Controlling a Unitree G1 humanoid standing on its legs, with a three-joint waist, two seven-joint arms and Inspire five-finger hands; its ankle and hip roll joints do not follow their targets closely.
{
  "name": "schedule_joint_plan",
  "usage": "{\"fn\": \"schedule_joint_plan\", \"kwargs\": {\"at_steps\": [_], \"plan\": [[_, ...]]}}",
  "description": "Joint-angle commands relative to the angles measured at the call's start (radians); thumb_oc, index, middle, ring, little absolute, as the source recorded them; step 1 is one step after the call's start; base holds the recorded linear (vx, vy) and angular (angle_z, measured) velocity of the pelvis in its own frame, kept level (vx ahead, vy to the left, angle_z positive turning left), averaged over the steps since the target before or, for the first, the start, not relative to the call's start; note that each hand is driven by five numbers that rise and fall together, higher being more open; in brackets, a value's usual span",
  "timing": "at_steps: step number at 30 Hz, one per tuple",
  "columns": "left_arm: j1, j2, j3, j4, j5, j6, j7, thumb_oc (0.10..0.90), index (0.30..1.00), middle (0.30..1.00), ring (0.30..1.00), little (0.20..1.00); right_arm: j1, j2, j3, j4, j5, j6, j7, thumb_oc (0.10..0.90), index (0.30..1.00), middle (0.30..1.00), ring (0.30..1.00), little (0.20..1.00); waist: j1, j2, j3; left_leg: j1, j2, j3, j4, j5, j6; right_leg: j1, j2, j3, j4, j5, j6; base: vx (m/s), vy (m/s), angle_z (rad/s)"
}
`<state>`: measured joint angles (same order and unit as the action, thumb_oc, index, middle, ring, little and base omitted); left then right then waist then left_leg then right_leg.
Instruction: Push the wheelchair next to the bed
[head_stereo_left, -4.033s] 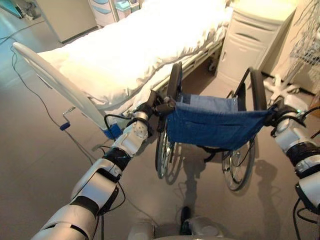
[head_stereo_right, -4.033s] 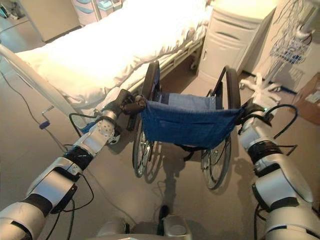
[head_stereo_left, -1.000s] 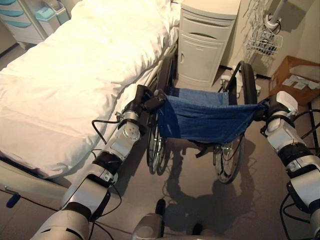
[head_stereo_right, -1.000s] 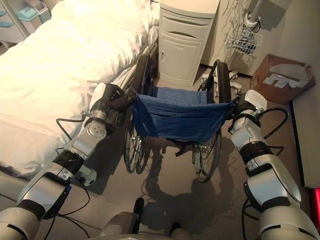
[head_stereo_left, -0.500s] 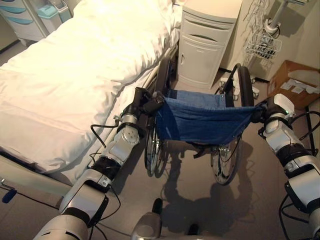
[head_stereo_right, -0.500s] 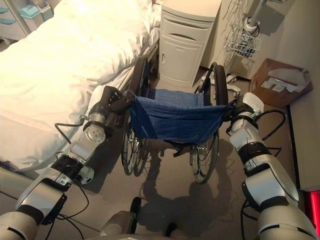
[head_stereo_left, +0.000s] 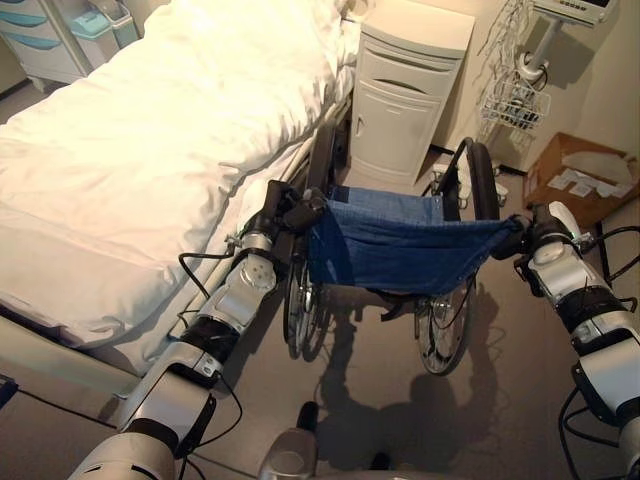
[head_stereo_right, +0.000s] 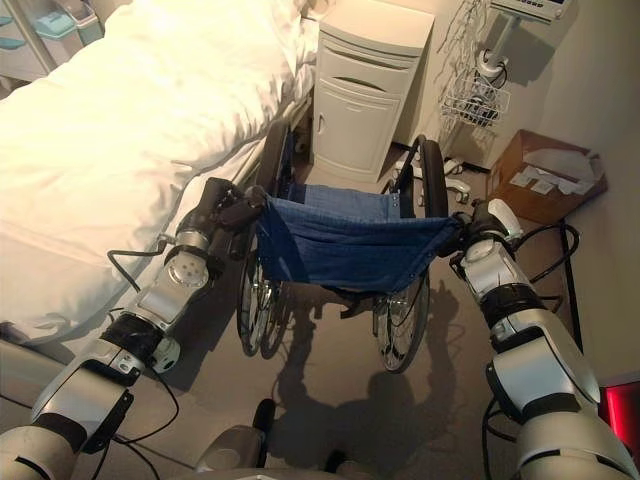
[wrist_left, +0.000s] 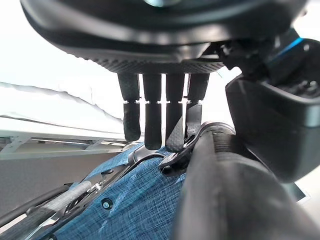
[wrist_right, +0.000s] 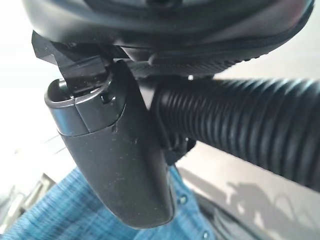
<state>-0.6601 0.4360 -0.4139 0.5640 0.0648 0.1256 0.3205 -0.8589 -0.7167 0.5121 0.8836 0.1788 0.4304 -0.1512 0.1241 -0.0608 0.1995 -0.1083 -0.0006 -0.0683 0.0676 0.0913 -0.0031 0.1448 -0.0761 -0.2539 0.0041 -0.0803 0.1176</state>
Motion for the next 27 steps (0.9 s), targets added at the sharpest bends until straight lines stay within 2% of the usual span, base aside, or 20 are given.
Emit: {"fn": "schedule_joint_plan", "kwargs": {"at_steps": [1, 7, 11, 13, 14, 15, 16, 19, 23, 25, 27], "plan": [[0.171, 0.105, 0.053, 0.130, -0.012, 0.088, -0.026, 0.800, 0.900, 0.900, 0.900, 0.900, -0.107, 0.069, -0.048, -0.187, 0.139, -0.087, 0.144, 0.800, 0.900, 0.900, 0.900, 0.900, 0.076, -0.018, -0.012, 0.065, -0.064, 0.061, -0.038, -0.103, 0.055, -0.077, -0.074, 0.024, 0.136, 0.085, 0.038, 0.06, 0.010, -0.04], [0.216, 0.092, 0.099, 0.154, -0.121, 0.057, -0.049, 0.800, 0.900, 0.900, 0.900, 0.900, -0.133, 0.023, -0.056, -0.212, 0.220, -0.099, 0.172, 0.800, 0.900, 0.900, 0.900, 0.900, 0.070, -0.024, -0.032, 0.082, -0.063, 0.065, -0.034, -0.115, 0.058, -0.077, -0.075, 0.027, 0.154, 0.080, 0.036, 0.02, 0.006, -0.01], [0.273, 0.065, 0.170, 0.171, -0.354, 0.009, -0.056, 0.800, 0.900, 0.900, 0.900, 0.900, -0.135, -0.006, -0.076, -0.232, 0.330, -0.110, 0.191, 0.800, 0.900, 0.900, 0.900, 0.900, 0.064, -0.027, -0.043, 0.096, -0.060, 0.071, -0.037, -0.121, 0.058, -0.076, -0.076, 0.028, 0.159, 0.074, 0.035, 0.00, 0.002, -0.02], [0.313, 0.036, 0.222, 0.173, -0.492, -0.037, -0.083, 0.800, 0.900, 0.900, 0.900, 0.900, -0.122, -0.021, -0.100, -0.253, 0.385, -0.118, 0.208, 0.800, 0.900, 0.900, 0.900, 0.900, 0.056, -0.027, -0.051, 0.105, -0.058, 0.076, -0.035, -0.128, 0.059, -0.079, -0.075, 0.032, 0.164, 0.064, 0.032, 0.02, 0.011, -0.11], [0.313, 0.036, 0.221, 0.173, -0.492, -0.038, -0.083, 0.800, 0.900, 0.900, 0.900, 0.900, -0.122, -0.021, -0.100, -0.253, 0.386, -0.118, 0.208, 0.800, 0.900, 0.900, 0.900, 0.900, 0.056, -0.027, -0.051, 0.105, -0.058, 0.076, -0.035, -0.128, 0.059, -0.079, -0.075, 0.032, 0.165, 0.064, 0.032, 0.03, 0.010, -0.06], [0.336, 0.023, 0.251, 0.176, -0.564, -0.076, -0.125, 0.800, 0.900, 0.900, 0.900, 0.900, -0.107, -0.032, -0.117, -0.265, 0.435, -0.132, 0.201, 0.800, 0.900, 0.900, 0.900, 0.900, 0.052, -0.027, -0.057, 0.110, -0.059, 0.077, -0.033, -0.132, 0.061, -0.081, -0.076, 0.034, 0.170, 0.062, 0.031, 0.00, 0.000, 0.00], [0.341, 0.021, 0.257, 0.176, -0.575, -0.082, -0.131, 0.800, 0.900, 0.900, 0.900, 0.900, -0.103, -0.035, -0.122, -0.267, 0.442, -0.134, 0.202, 0.800, 0.900, 0.900, 0.900, 0.900, 0.051, -0.027, -0.058, 0.111, -0.059, 0.077, -0.033, -0.133, 0.061, -0.082, -0.076, 0.035, 0.171, 0.062, 0.030, 0.03, 0.003, 0.01], [0.377, 0.004, 0.297, 0.170, -0.733, -0.132, -0.253, 0.800, 0.900, 0.900, 0.900, 0.900, -0.076, -0.065, -0.162, -0.270, 0.519, -0.157, 0.199, 0.800, 0.900, 0.900, 0.900, 0.900, 0.044, -0.025, -0.065, 0.119, -0.059, 0.080, -0.035, -0.139, 0.063, -0.084, -0.076, 0.038, 0.175, 0.057, 0.027, 0.01, 0.001, 0.04], [0.407, -0.002, 0.318, 0.155, -0.851, -0.160, -0.366, 0.800, 0.900, 0.900, 0.900, 0.900, -0.049, -0.094, -0.199, -0.267, 0.558, -0.175, 0.196, 0.800, 0.900, 0.900, 0.900, 0.900, 0.038, -0.019, -0.070, 0.126, -0.056, 0.082, -0.036, -0.146, 0.064, -0.089, -0.074, 0.042, 0.174, 0.047, 0.026, 0.00, 0.005, 0.11], [0.416, -0.003, 0.327, 0.139, -0.912, -0.154, -0.431, 0.800, 0.900, 0.900, 0.900, 0.900, -0.037, -0.105, -0.217, -0.262, 0.584, -0.185, 0.196, 0.800, 0.900, 0.900, 0.900, 0.900, 0.036, -0.016, -0.071, 0.129, -0.055, 0.083, -0.038, -0.148, 0.066, -0.092, -0.073, 0.044, 0.174, 0.045, 0.025, -0.01, 0.000, 0.09], [0.429, 0.004, 0.337, 0.117, -0.963, -0.177, -0.468, 0.800, 0.900, 0.900, 0.900, 0.900, -0.014, -0.121, -0.243, -0.261, 0.657, -0.212, 0.215, 0.800, 0.900, 0.900, 0.900, 0.900, 0.034, -0.011, -0.072, 0.131, -0.055, 0.081, -0.040, -0.150, 0.067, -0.095, -0.071, 0.044, 0.171, 0.038, 0.022, -0.01, -0.001, 0.06]]}}
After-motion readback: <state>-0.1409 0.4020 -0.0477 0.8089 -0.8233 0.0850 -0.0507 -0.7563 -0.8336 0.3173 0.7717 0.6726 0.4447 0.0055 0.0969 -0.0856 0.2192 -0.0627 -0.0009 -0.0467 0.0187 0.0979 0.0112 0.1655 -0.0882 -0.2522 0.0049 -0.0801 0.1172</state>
